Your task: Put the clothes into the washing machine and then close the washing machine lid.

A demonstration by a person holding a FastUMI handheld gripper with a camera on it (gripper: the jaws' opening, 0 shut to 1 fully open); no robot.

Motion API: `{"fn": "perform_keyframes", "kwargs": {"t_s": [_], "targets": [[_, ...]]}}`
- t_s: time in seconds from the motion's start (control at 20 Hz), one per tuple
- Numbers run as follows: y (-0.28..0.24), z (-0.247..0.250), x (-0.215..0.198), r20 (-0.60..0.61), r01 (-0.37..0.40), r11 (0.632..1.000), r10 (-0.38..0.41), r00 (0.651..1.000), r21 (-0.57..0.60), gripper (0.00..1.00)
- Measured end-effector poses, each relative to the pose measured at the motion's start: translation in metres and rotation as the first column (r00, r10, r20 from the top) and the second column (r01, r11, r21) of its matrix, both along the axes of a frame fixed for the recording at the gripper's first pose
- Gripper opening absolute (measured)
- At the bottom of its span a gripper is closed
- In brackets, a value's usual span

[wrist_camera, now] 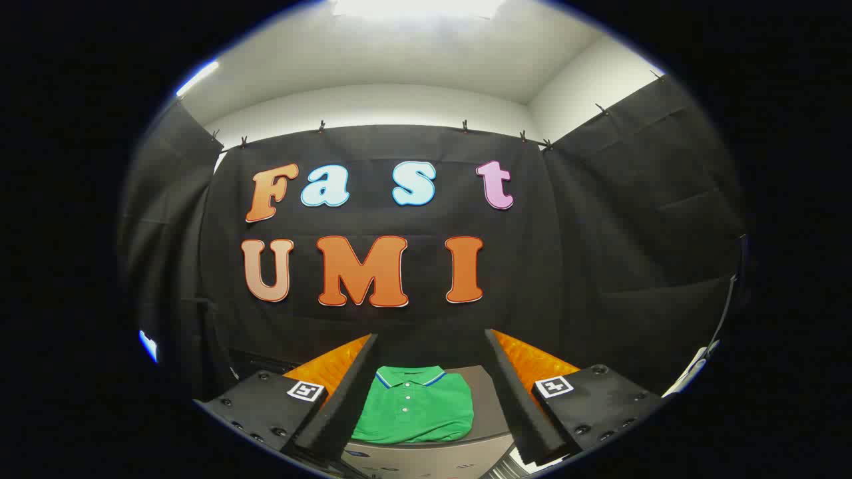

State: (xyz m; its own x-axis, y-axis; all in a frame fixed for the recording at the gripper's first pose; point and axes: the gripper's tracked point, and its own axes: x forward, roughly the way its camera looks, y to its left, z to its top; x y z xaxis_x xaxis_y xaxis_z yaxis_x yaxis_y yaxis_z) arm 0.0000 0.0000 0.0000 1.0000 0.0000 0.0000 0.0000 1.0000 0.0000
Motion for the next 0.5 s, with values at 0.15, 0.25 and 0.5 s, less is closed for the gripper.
{"fn": "perform_keyframes", "kwargs": {"t_s": [0.15,0.25,0.5], "targets": [[0.0008,-0.0028,0.0007,-0.003,-0.002,1.0,0.002,1.0,0.003,0.99],[0.0008,-0.0028,0.001,-0.005,-0.002,1.0,0.002,1.0,0.006,0.99],[-0.0007,-0.002,-0.0019,-0.002,0.001,1.0,-0.001,1.0,0.009,0.99]]}}
